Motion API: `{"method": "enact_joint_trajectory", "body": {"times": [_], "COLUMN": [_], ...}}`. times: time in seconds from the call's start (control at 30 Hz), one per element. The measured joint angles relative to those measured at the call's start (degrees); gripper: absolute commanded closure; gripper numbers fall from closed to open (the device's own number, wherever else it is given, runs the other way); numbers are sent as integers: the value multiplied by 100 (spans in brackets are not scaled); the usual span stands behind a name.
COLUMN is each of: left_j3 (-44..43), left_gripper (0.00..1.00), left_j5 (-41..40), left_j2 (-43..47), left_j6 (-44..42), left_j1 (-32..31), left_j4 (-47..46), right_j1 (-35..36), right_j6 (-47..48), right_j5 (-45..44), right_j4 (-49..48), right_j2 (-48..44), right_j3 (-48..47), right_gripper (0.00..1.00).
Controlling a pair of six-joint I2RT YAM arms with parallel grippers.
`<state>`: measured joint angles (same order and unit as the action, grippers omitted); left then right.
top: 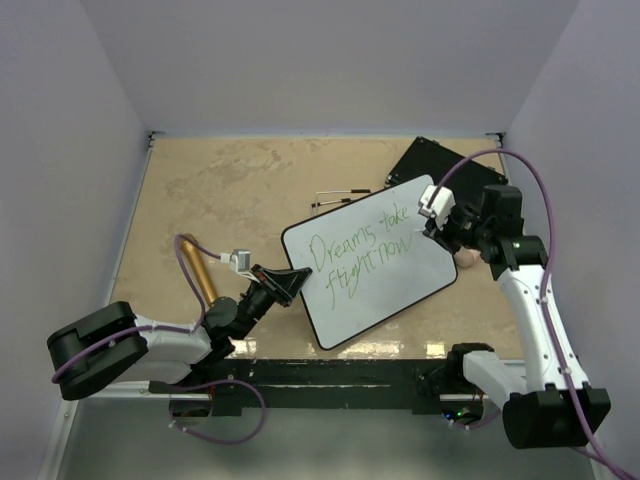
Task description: Write a sentence on the whiteboard
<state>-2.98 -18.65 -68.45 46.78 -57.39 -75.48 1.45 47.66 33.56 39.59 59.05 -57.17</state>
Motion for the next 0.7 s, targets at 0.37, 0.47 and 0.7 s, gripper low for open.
{"method": "enact_joint_trajectory", "body": {"times": [0.37, 0.47, 0.7], "left_j3": [-33, -240, -839], "left_gripper": [100, 100, 100], "left_j5": [389, 568, 1088], "left_j2": [402, 804, 1729], "left_j6": [-131, -278, -758], "left_j1": [275, 369, 713], "left_j4": [409, 973, 2457], "right_j1": [-2, -2, -20], "right_j6": [-577, -721, -754], "right_j5": [951, 1259, 1727], "right_j4": [337, 332, 898], "right_j2": [-1117, -1150, -1180], "right_j3": [-748, -874, -1436], "right_gripper": [100, 100, 100]}}
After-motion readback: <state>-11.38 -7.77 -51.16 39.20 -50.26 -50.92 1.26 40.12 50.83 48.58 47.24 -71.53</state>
